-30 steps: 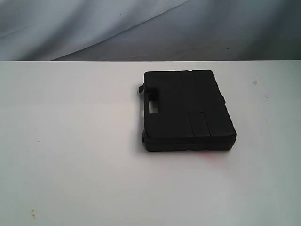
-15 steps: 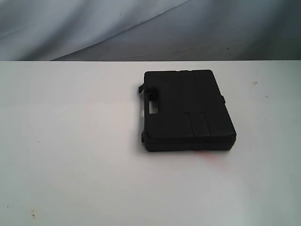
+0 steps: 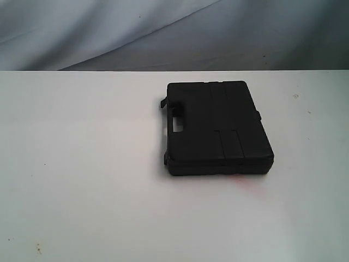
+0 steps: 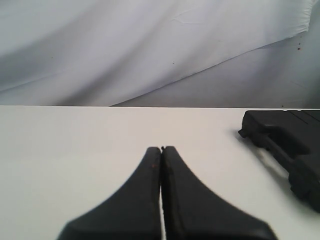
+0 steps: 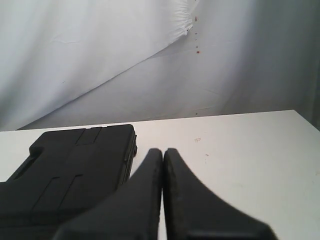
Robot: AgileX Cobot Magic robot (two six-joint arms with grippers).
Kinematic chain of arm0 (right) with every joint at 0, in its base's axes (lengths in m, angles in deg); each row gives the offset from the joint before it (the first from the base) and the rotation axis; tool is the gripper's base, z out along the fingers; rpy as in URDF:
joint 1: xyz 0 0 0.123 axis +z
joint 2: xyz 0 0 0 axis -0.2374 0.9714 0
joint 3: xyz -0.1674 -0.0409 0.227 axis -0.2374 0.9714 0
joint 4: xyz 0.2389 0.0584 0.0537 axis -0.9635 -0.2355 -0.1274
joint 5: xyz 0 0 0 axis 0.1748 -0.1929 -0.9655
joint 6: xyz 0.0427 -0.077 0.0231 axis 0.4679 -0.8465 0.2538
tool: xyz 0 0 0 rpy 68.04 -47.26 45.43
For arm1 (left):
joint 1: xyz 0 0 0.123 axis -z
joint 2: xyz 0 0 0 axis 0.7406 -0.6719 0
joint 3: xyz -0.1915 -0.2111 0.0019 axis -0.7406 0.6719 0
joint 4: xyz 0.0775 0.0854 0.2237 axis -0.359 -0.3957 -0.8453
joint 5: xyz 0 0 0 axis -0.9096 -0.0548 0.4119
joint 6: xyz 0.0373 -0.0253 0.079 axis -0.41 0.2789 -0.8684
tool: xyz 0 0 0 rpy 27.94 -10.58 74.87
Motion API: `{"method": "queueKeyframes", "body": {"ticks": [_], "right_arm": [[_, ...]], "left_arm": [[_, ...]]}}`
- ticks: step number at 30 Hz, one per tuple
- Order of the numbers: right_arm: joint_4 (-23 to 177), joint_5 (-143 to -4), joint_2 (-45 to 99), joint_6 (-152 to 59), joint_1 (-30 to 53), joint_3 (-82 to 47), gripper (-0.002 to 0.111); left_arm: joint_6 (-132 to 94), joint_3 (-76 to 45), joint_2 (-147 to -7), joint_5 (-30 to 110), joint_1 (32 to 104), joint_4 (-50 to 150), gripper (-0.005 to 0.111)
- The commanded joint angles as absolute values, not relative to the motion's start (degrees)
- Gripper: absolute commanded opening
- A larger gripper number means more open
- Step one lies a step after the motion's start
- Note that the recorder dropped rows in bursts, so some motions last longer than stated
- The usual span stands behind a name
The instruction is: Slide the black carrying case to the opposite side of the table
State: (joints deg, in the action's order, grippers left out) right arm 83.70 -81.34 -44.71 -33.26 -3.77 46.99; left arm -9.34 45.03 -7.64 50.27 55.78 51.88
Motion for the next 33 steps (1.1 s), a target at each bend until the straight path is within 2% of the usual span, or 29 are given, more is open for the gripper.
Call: {"method": "queueKeyframes", "body": {"ticks": [1, 13, 33], "right_arm": [[81.7, -80.2, -45.0, -35.9, -4.1, 47.3, 0.0], [74.1, -80.0, -45.0, -46.0, -4.1, 47.3, 0.0], [73.2, -80.1, -45.0, -46.8, -4.1, 47.3, 0.0]], "left_arm": [[-9.4, 45.3, -7.4, 50.1, 55.7, 52.3, 0.0], [-9.4, 45.3, -7.4, 50.1, 55.7, 52.3, 0.0], [-9.4, 45.3, -7.4, 50.1, 55.7, 52.3, 0.0]]}}
